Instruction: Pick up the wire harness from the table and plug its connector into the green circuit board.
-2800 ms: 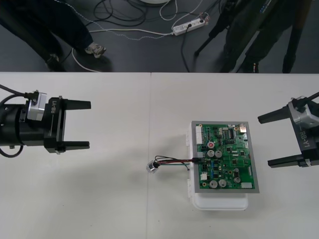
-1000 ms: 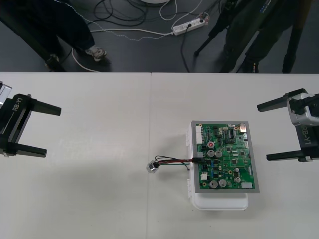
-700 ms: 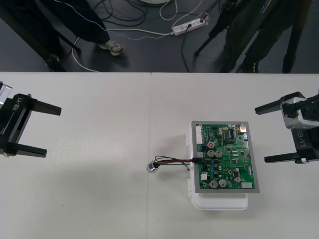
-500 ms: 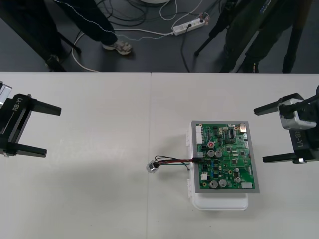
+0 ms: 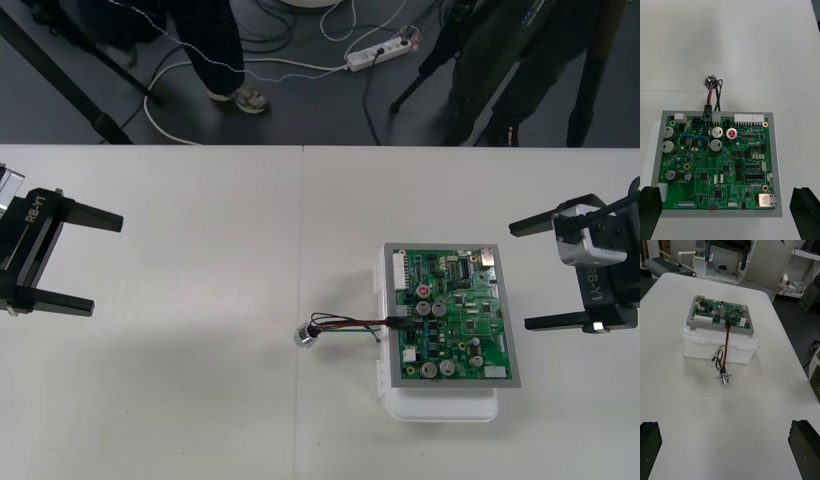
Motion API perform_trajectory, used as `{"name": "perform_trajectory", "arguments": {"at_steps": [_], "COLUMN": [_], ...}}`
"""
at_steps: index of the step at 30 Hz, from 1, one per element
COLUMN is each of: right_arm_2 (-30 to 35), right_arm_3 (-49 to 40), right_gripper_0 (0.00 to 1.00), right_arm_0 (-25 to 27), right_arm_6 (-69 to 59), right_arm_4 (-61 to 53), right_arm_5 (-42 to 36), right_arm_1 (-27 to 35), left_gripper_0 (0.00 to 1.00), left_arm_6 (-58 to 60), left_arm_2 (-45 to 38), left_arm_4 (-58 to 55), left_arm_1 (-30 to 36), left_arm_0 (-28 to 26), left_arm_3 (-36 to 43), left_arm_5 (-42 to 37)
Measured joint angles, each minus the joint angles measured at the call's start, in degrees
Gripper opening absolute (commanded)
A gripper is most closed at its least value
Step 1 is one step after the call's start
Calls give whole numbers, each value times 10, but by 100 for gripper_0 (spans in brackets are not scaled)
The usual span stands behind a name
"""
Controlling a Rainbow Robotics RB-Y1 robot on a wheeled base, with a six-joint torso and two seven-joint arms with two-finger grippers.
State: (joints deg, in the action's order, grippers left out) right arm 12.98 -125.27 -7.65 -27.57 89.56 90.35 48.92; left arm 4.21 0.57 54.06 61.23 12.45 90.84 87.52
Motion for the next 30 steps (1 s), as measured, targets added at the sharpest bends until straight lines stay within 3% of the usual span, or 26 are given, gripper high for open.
{"name": "perform_trajectory", "arguments": {"at_steps": [30], "right_arm_2": [0], "right_arm_3": [22], "right_gripper_0": [100], "right_arm_0": [10], "right_arm_6": [1], "right_arm_4": [30], "right_arm_5": [0], "right_arm_1": [-45], "left_gripper_0": [100], "left_arm_6": [0], "left_arm_2": [0], "left_arm_4": [0], "left_arm_1": [0], "left_arm_0": [0], "left_arm_3": [0], "left_arm_5": [0]}}
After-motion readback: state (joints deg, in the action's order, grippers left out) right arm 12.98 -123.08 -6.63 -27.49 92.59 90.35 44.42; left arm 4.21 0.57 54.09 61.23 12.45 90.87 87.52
